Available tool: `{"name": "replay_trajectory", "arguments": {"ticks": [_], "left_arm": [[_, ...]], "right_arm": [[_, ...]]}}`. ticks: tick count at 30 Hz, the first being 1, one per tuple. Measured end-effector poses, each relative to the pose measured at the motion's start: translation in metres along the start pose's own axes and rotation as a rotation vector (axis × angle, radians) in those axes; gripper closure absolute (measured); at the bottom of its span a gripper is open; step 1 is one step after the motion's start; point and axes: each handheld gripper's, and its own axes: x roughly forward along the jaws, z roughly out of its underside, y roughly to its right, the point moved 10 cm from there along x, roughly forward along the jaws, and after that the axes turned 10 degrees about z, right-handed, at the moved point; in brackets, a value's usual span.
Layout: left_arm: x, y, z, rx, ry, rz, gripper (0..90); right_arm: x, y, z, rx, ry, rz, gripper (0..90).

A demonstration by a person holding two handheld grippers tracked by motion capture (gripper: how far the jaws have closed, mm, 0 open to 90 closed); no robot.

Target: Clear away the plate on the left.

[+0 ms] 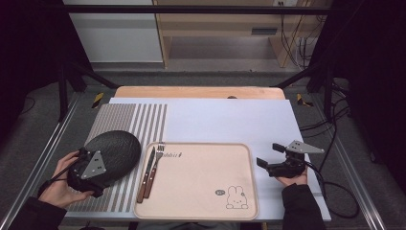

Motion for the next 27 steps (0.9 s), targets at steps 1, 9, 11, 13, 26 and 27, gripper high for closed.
{"name": "replay_trajectory", "arguments": {"ticks": [1,9,11,13,26,27], "left_arm": [[0.001,0.0,0.002,0.009,-0.007,-0.008,3.8],[0.008,0.002,0.013,0.044,-0.037,-0.044,3.7],[0.01,0.002,0.014,0.054,-0.045,-0.06,3.7],[0.012,0.002,0.015,0.069,-0.054,-0.071,3.7],[0.025,0.002,0.027,0.168,-0.13,-0.163,5.8],[0.026,0.002,0.028,0.175,-0.132,-0.171,6.1]], "right_arm": [[0.0,0.0,0.0,0.001,0.001,0.001,0.1],[-0.001,0.0,0.0,-0.003,-0.001,0.002,0.1],[-0.001,0.001,0.0,-0.003,0.0,0.004,0.1],[-0.001,0.001,0.0,0.0,0.001,0.005,0.1],[-0.001,0.0,0.0,0.0,0.0,0.001,0.1],[-0.001,0.0,0.0,0.002,0.0,0.001,0.1]]}}
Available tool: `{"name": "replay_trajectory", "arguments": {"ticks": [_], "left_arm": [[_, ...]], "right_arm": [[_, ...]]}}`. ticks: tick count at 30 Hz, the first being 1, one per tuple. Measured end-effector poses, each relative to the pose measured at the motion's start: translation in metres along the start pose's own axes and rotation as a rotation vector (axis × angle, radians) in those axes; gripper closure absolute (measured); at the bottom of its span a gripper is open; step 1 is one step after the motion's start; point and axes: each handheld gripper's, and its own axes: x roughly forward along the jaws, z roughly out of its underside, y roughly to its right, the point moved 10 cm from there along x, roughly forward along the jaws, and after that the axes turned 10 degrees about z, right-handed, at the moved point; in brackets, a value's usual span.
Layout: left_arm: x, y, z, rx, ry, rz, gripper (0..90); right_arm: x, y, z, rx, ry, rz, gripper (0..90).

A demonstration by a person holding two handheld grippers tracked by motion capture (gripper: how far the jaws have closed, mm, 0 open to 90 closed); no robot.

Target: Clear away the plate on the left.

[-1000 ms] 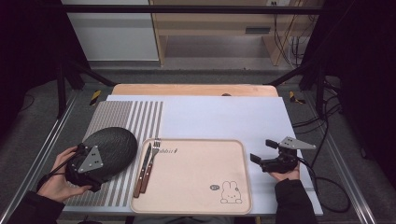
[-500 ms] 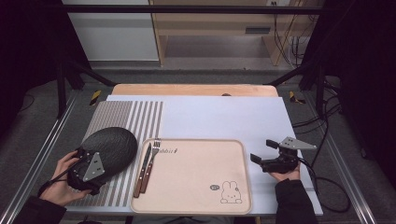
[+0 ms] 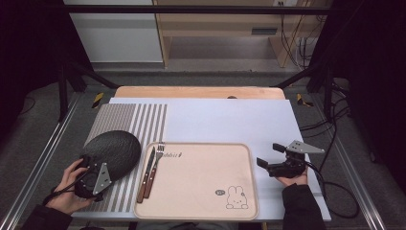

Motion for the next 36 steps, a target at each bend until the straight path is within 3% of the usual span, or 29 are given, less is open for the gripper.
{"name": "replay_trajectory", "arguments": {"ticks": [12,28,36], "left_arm": [[0.004,0.003,0.001,0.074,-0.03,-0.041,14.2],[0.01,0.014,0.004,0.125,-0.045,-0.109,37.8],[0.011,0.019,0.003,0.148,-0.066,-0.163,47.0]], "right_arm": [[0.0,0.0,0.0,0.0,0.002,-0.002,0.1],[0.0,-0.001,-0.001,0.004,0.007,-0.006,0.1],[0.0,0.0,0.0,0.002,0.003,-0.004,0.1]]}}
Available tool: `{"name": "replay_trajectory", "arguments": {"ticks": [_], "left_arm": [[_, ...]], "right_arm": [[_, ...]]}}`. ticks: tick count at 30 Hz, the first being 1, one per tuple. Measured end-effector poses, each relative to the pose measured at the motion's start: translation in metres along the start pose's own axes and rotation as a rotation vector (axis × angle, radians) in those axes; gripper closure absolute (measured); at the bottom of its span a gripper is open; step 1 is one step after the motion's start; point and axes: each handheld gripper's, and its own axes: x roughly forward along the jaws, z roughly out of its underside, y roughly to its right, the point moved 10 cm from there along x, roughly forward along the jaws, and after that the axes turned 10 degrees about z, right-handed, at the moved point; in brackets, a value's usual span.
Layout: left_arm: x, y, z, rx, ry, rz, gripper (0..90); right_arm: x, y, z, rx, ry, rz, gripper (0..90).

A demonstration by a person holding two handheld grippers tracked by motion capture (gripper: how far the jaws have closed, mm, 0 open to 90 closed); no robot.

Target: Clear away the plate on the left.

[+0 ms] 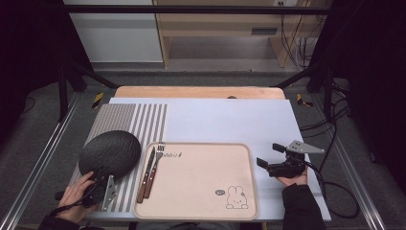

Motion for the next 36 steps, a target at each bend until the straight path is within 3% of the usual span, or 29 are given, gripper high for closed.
{"name": "replay_trajectory", "arguments": {"ticks": [6,18,21,31,36], "left_arm": [[0.001,0.004,0.0,0.003,0.013,-0.035,54.1],[0.005,0.012,-0.001,0.08,-0.01,-0.111,70.2],[0.005,0.012,-0.001,0.061,-0.001,-0.116,71.4],[0.007,0.012,0.0,0.06,0.033,-0.142,73.4],[0.008,0.013,0.0,0.065,0.024,-0.146,77.8]], "right_arm": [[0.001,0.0,0.0,-0.003,0.001,-0.001,0.1],[0.0,0.0,0.0,-0.001,0.0,0.001,0.1],[-0.001,0.0,0.0,0.001,0.002,0.001,0.1],[0.0,0.0,0.0,-0.002,0.001,0.001,0.1],[0.0,-0.001,0.0,-0.005,0.001,0.001,0.1]]}}
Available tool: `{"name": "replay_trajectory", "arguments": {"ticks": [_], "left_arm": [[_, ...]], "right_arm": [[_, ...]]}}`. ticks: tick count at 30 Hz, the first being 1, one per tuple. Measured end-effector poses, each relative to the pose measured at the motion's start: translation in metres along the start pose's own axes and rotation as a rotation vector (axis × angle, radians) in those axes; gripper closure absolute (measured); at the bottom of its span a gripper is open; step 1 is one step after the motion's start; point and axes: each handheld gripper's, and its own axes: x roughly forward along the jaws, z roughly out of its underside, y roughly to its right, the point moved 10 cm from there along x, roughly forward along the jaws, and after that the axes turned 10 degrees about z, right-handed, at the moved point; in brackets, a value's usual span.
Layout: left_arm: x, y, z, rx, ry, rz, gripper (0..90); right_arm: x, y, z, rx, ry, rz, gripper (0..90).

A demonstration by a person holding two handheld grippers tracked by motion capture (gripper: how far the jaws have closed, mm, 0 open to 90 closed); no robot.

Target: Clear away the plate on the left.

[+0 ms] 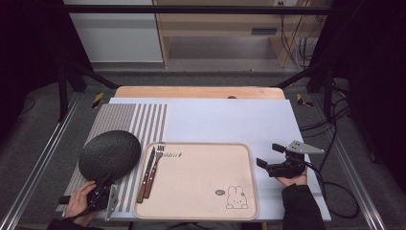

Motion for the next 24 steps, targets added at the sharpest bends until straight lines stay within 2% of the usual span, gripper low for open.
{"name": "replay_trajectory", "arguments": {"ticks": [4,10,13,15,24], "left_arm": [[0.001,0.001,0.0,0.004,-0.004,-0.004,80.0],[0.0,0.0,-0.001,0.041,-0.024,-0.015,81.6],[-0.003,-0.003,-0.002,0.046,-0.022,-0.034,83.5],[-0.006,-0.007,-0.001,0.039,-0.024,-0.045,85.5],[-0.008,-0.012,-0.002,0.026,0.0,-0.032,85.9]], "right_arm": [[0.0,0.0,0.0,-0.001,0.001,0.0,0.2],[0.0,0.0,0.0,0.0,-0.002,0.0,0.1],[0.0,0.0,0.0,0.0,-0.001,0.0,0.1],[0.0,0.0,0.001,0.002,-0.004,0.001,0.1],[0.0,0.0,0.001,0.001,-0.004,0.0,0.1]]}}
